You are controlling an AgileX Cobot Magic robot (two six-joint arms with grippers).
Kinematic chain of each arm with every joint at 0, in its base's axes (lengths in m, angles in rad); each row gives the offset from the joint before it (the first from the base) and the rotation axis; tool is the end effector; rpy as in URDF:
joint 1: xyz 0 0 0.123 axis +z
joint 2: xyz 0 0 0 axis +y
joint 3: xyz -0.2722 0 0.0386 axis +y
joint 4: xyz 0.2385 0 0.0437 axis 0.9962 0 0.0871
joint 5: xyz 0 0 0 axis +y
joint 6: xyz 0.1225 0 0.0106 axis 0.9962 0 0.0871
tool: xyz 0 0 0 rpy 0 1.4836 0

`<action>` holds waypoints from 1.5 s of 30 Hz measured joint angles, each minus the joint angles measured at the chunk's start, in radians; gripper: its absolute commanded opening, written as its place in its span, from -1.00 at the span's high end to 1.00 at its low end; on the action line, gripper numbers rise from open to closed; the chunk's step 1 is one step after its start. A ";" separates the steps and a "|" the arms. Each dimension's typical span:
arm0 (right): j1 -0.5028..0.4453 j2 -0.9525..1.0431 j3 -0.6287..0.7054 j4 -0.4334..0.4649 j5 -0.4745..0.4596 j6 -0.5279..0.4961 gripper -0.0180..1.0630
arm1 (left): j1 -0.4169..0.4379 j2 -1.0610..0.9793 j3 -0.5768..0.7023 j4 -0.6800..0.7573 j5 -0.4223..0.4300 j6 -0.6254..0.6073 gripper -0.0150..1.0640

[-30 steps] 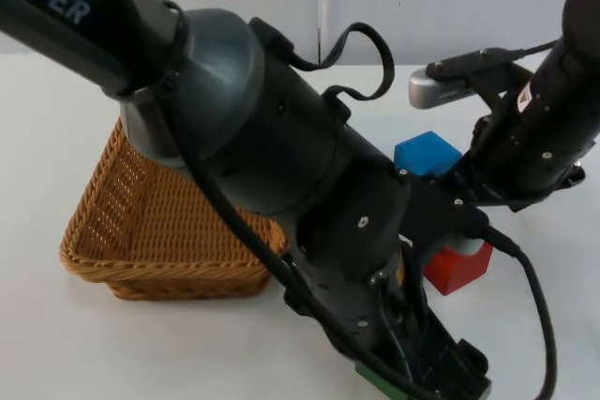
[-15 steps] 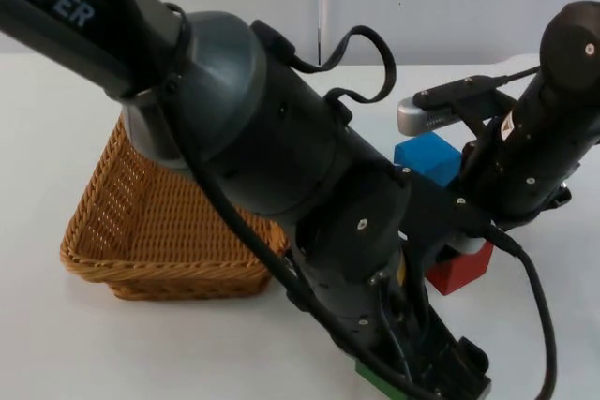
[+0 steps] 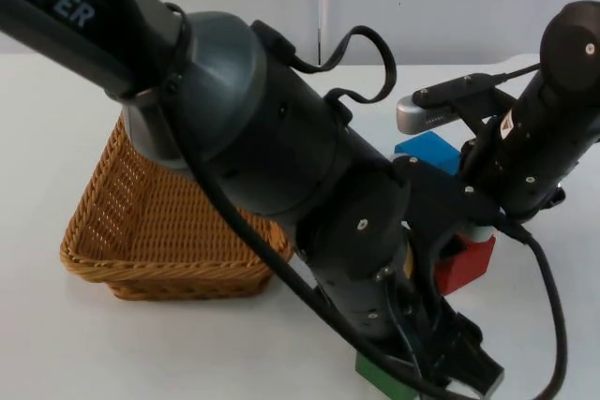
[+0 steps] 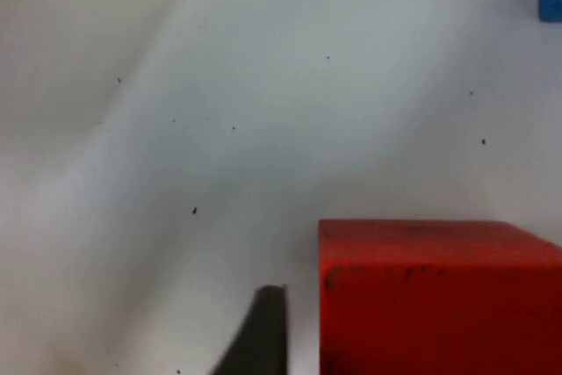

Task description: Pick up one cube with each hand and place exactly two cubes into the same basket, leaving the remaining cube outside.

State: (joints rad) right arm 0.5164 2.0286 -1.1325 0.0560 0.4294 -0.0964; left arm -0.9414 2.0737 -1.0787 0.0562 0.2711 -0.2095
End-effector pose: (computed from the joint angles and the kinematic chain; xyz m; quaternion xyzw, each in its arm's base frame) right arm 0.3274 0.1892 0.0750 -0.2753 0.9469 0.0498 0.1585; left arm 0.2243 -0.3048 0.0530 0.3743 0.9066 -0.0953 0.1702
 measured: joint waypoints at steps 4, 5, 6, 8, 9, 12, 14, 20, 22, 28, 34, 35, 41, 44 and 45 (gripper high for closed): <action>0.002 0.000 0.000 0.000 -0.002 0.000 0.03 | 0.000 0.000 0.000 0.000 -0.001 0.000 0.38; 0.002 0.000 0.000 0.000 -0.002 0.000 0.20 | 0.000 0.000 0.000 0.000 -0.001 0.000 0.55; 0.002 0.000 0.000 0.000 -0.002 0.000 0.35 | 0.000 0.000 0.000 0.000 -0.001 0.000 0.71; 0.002 0.000 0.000 0.000 -0.002 0.000 0.69 | 0.000 0.000 0.000 0.000 -0.001 0.000 0.98; 0.002 0.000 0.000 0.000 -0.002 0.000 0.69 | 0.000 0.000 0.000 0.000 -0.001 0.000 0.98; 0.002 0.000 0.000 0.000 0.000 0.000 0.97 | 0.000 0.000 0.000 -0.002 0.004 0.000 0.98; 0.002 0.000 0.000 0.000 0.008 0.000 0.97 | 0.000 0.000 0.000 -0.002 0.012 0.000 0.98; 0.002 -0.046 0.000 0.000 0.077 0.000 0.97 | 0.000 -0.017 -0.004 -0.002 0.093 0.000 0.98; 0.002 -0.097 0.000 -0.007 0.098 0.000 0.97 | 0.000 -0.049 -0.002 0.001 0.135 0.000 0.98; 0.002 -0.252 0.000 -0.005 0.142 0.000 0.97 | 0.000 -0.165 -0.002 0.018 0.237 0.000 0.98; 0.002 -0.377 0.000 -0.005 0.179 0.000 0.97 | 0.000 -0.287 -0.002 0.028 0.314 0.000 0.98; 0.002 -0.394 0.000 -0.005 0.181 0.000 0.97 | 0.000 -0.306 -0.002 0.030 0.327 0.000 0.98; 0.002 -0.419 0.000 -0.003 0.186 0.000 0.97 | 0.000 -0.351 -0.002 0.053 0.367 0.000 0.98; 0.002 -0.419 0.000 -0.003 0.190 0.000 0.97 | 0.000 -0.351 -0.002 0.065 0.384 0.000 0.98; 0.002 -0.419 0.000 -0.003 0.190 0.000 0.97 | 0.000 -0.351 -0.002 0.072 0.391 0.000 0.98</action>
State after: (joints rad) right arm 0.5180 1.6098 -1.1325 0.0531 0.6195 -0.0964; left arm -0.9414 1.7228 -1.0807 0.1282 0.6621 -0.2095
